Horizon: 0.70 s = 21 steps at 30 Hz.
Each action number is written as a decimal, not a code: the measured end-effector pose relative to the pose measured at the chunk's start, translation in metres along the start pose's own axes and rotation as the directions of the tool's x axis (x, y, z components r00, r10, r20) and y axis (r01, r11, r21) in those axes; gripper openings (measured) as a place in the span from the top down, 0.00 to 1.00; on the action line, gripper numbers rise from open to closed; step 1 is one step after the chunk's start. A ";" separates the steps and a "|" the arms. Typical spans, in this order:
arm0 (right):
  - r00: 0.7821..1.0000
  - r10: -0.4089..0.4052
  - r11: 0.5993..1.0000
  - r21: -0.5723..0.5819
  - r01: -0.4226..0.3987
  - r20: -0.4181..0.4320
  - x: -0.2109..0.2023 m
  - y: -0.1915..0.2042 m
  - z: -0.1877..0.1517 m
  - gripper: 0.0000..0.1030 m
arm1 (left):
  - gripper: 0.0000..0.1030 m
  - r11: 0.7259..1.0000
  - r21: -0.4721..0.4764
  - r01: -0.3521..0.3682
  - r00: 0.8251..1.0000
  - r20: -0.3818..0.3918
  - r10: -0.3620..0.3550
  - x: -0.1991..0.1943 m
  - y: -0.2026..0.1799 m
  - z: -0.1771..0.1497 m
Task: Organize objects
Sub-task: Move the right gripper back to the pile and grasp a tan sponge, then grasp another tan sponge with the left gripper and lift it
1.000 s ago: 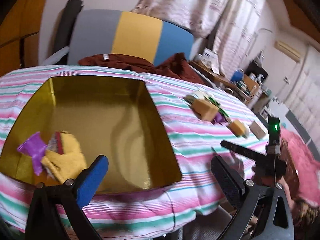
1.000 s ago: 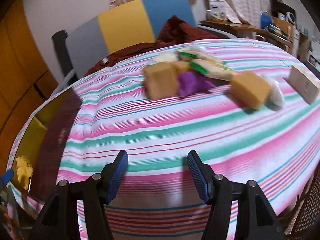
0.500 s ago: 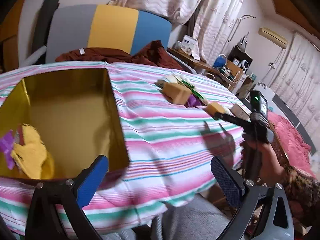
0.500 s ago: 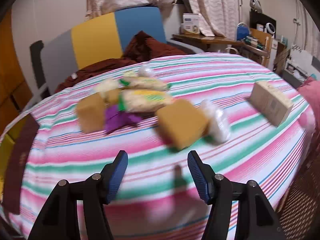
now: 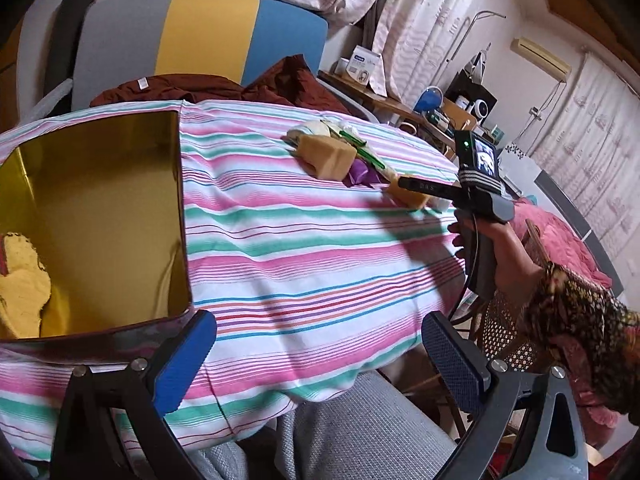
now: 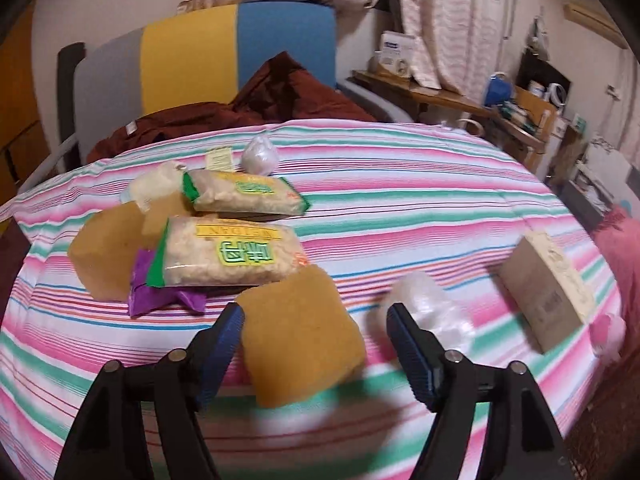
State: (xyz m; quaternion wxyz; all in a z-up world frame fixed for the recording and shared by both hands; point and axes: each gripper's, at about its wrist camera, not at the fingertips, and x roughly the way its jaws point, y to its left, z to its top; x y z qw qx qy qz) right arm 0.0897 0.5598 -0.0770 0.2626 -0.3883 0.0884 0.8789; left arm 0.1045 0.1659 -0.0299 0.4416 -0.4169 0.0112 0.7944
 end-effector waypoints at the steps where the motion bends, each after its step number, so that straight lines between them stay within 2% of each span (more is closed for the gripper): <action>1: 1.000 -0.003 1.000 -0.001 0.003 -0.007 0.003 0.002 0.000 0.26 | 0.00 1.000 0.001 -0.001 1.000 -0.003 0.001 0.001 -0.001 0.000; 6: 1.000 0.000 1.000 0.028 0.000 0.012 0.007 0.011 -0.010 0.28 | 0.00 1.000 0.004 0.000 1.000 -0.024 0.000 0.007 -0.005 0.004; 10: 0.998 -0.026 0.997 0.074 0.022 0.062 0.003 0.010 -0.019 0.38 | 0.00 1.000 -0.002 -0.011 0.999 -0.045 0.011 0.017 -0.008 0.011; 13: 0.997 0.005 0.992 0.127 -0.016 0.083 0.000 0.001 -0.022 0.41 | 0.00 1.000 -0.013 -0.014 0.999 -0.049 0.013 0.024 -0.009 0.021; 16: 0.993 0.020 0.987 0.155 -0.038 0.116 -0.005 -0.004 -0.027 0.43 | 0.00 1.000 -0.025 -0.013 0.999 -0.049 0.012 0.036 -0.011 0.038; 21: 0.991 0.008 0.993 0.117 -0.024 0.136 -0.008 0.006 -0.031 0.43 | 0.00 0.998 -0.050 -0.036 0.997 -0.070 0.033 0.073 -0.014 0.078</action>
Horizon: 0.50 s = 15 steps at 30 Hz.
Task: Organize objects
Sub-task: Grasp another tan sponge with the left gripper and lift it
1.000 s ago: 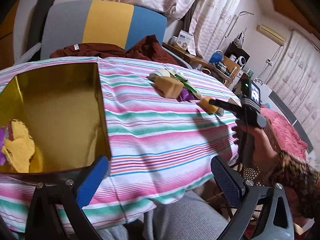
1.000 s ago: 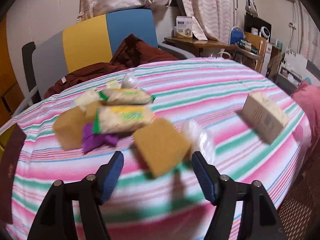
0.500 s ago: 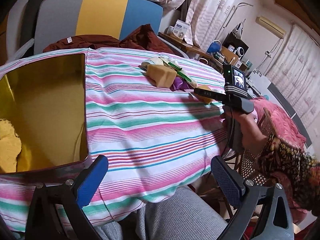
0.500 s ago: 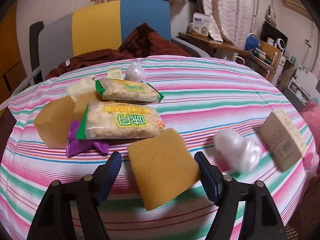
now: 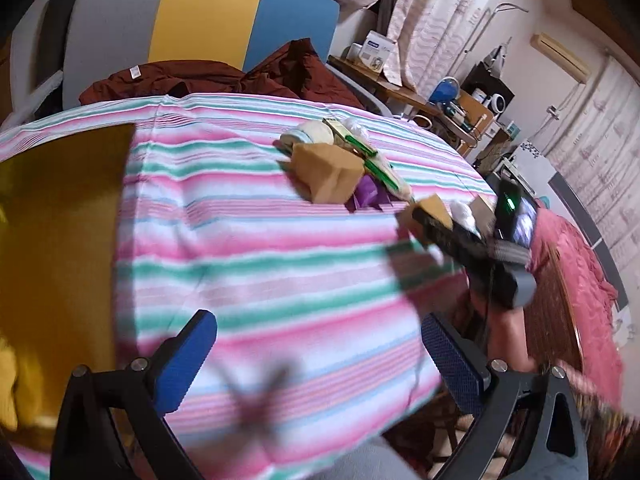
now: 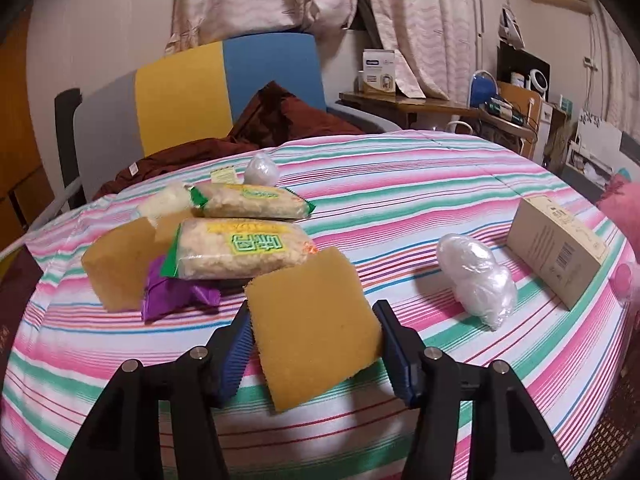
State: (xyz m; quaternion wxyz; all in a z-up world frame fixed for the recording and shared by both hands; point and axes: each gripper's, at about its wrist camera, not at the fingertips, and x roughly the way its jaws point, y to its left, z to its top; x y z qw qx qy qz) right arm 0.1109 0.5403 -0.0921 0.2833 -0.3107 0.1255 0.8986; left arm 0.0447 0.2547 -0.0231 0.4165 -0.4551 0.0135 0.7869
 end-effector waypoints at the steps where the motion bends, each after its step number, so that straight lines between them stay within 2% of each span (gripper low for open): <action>1: 1.000 -0.006 1.000 -0.003 0.006 0.003 0.000 0.001 0.000 0.43 | 0.00 1.000 -0.015 -0.017 1.000 -0.005 0.016 0.009 -0.001 0.009; 7: 1.000 -0.003 1.000 0.018 0.003 -0.007 0.003 -0.003 -0.002 0.43 | 0.00 0.996 -0.059 -0.064 0.998 -0.014 0.063 0.056 -0.011 0.054; 15: 1.000 -0.008 1.000 0.019 0.008 -0.005 0.003 -0.003 -0.002 0.43 | 0.00 0.986 0.010 -0.164 0.986 -0.040 0.164 0.126 -0.041 0.103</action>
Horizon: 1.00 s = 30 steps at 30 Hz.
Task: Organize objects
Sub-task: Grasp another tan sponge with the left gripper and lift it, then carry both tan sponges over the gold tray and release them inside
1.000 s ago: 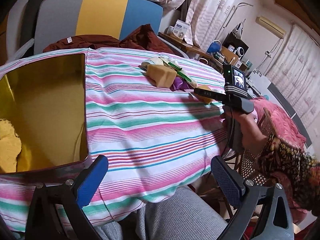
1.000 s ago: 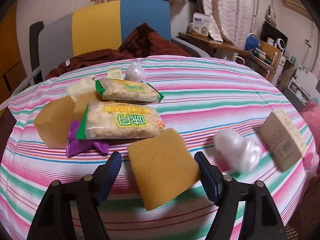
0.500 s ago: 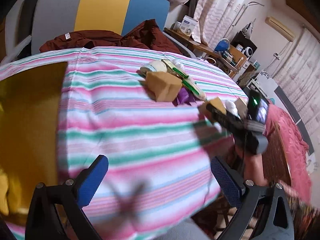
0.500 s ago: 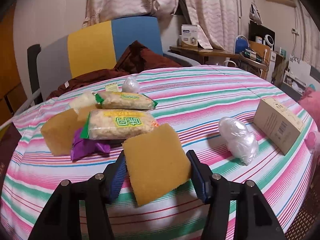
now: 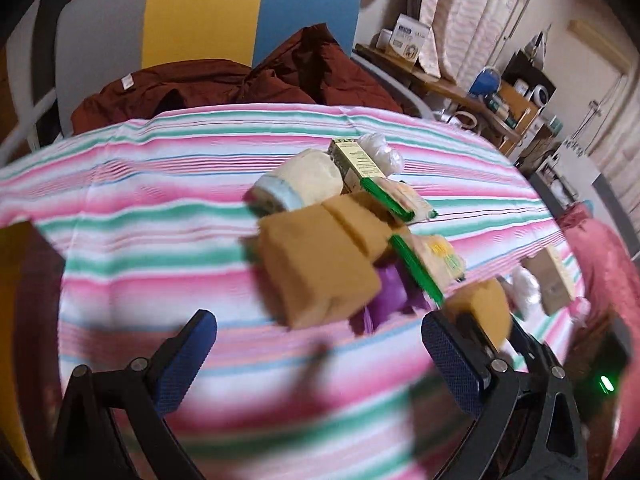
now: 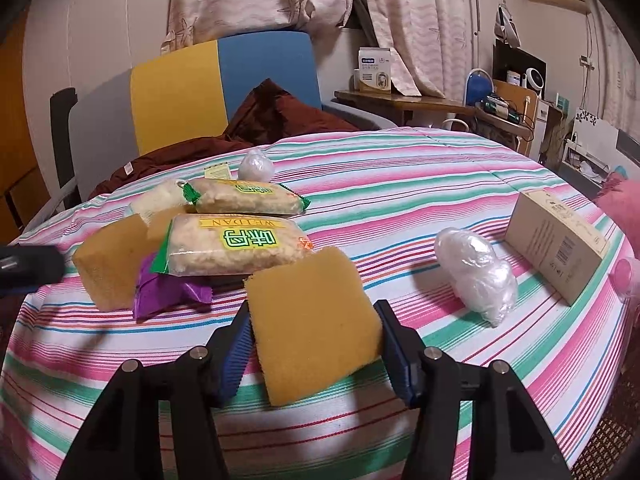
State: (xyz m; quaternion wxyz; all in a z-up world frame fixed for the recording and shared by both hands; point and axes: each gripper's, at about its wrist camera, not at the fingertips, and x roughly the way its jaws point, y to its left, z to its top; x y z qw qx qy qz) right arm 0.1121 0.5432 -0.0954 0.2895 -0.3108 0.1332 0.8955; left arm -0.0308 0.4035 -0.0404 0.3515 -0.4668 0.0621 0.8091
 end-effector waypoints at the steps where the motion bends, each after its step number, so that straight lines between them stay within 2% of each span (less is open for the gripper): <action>1: 1.000 0.000 1.000 0.001 0.000 -0.001 0.000 0.000 0.000 0.43 | 0.00 1.000 0.001 -0.011 1.000 -0.010 0.011 0.008 -0.002 0.003; 3: 1.000 0.001 1.000 0.002 -0.001 -0.005 0.001 -0.002 0.000 0.43 | 0.00 0.999 -0.003 -0.042 0.999 -0.030 0.042 0.024 -0.003 0.008; 7: 1.000 -0.016 1.000 -0.007 0.016 -0.009 0.002 0.000 0.000 0.43 | 0.03 0.998 -0.046 -0.053 0.998 -0.042 0.051 0.040 0.010 0.009; 8: 1.000 -0.016 1.000 -0.008 0.016 -0.009 0.003 0.001 0.000 0.43 | 0.09 0.996 -0.060 -0.060 0.998 -0.041 0.057 0.041 0.016 0.008; 10: 1.000 -0.011 1.000 -0.003 0.011 -0.010 0.003 0.000 0.000 0.43 | 0.13 0.996 -0.071 -0.045 0.999 -0.022 0.044 0.039 0.023 0.005; 11: 1.000 -0.010 1.000 -0.002 0.010 -0.010 0.004 -0.001 0.000 0.43 | 0.19 0.997 -0.063 -0.039 0.999 -0.012 0.038 0.036 0.025 0.005; 14: 1.000 -0.014 1.000 -0.006 0.014 -0.011 0.003 -0.002 0.000 0.43 | 0.27 0.999 -0.033 -0.008 1.000 -0.015 0.008 0.032 0.028 0.001; 19: 1.000 -0.027 1.000 -0.012 0.027 -0.012 0.004 0.000 0.001 0.43 | 0.40 0.997 -0.064 0.046 0.999 -0.018 -0.047 0.020 0.035 -0.012; 22: 0.999 -0.037 0.999 -0.019 0.037 -0.012 0.004 0.002 0.001 0.43 | 0.52 0.996 -0.058 0.070 0.997 -0.018 -0.071 0.010 0.031 -0.023; 25: 0.999 -0.044 0.999 -0.023 0.043 -0.012 0.003 0.002 0.001 0.43 | 0.55 0.998 -0.014 0.069 0.997 -0.020 -0.069 0.000 0.027 -0.033; 30: 0.998 -0.056 0.998 -0.032 0.056 -0.011 0.003 0.004 0.000 0.43 | 0.56 0.994 -0.047 0.102 0.995 -0.009 -0.102 -0.017 0.041 -0.049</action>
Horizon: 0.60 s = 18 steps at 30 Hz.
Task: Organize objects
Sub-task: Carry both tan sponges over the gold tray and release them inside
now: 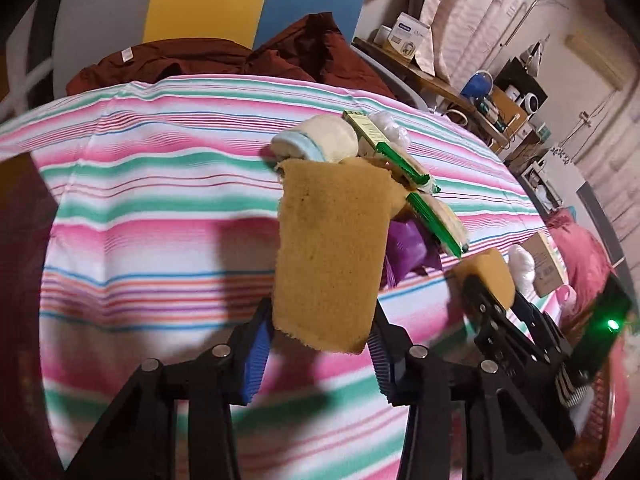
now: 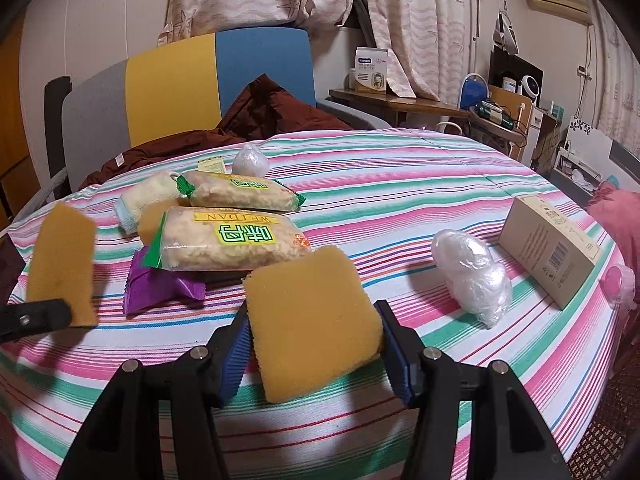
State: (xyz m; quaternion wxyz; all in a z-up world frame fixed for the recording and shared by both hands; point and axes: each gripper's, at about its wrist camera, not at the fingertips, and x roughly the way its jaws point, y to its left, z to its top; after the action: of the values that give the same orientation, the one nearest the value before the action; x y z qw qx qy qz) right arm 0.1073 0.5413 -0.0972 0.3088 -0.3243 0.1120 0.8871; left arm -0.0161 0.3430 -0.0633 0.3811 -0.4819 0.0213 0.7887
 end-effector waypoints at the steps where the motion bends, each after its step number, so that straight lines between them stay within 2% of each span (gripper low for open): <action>1: 1.000 -0.003 1.000 -0.002 0.003 0.000 0.000 0.000 0.000 0.43 | 0.56 1.000 0.006 0.001 1.000 0.004 -0.001 -0.003 -0.001 -0.001; 5: 1.000 -0.012 1.000 -0.008 0.012 -0.001 0.000 0.001 0.000 0.43 | 0.56 0.999 0.028 0.016 0.999 0.027 -0.016 -0.024 0.003 -0.015; 13: 0.999 -0.045 0.998 -0.031 0.046 0.005 -0.003 0.006 0.000 0.44 | 0.56 0.997 -0.012 0.071 0.996 0.049 -0.070 -0.059 0.017 -0.041; 18: 0.994 -0.104 0.994 -0.037 0.105 0.041 -0.009 0.010 0.000 0.44 | 0.56 0.995 -0.043 0.086 0.993 0.090 -0.082 -0.088 0.034 -0.055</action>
State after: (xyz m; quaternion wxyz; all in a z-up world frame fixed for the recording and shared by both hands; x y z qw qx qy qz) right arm 0.1066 0.5292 -0.0917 0.3504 -0.3186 0.0714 0.8779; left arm 0.0255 0.2455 -0.0354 0.4029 -0.4560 -0.0342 0.7928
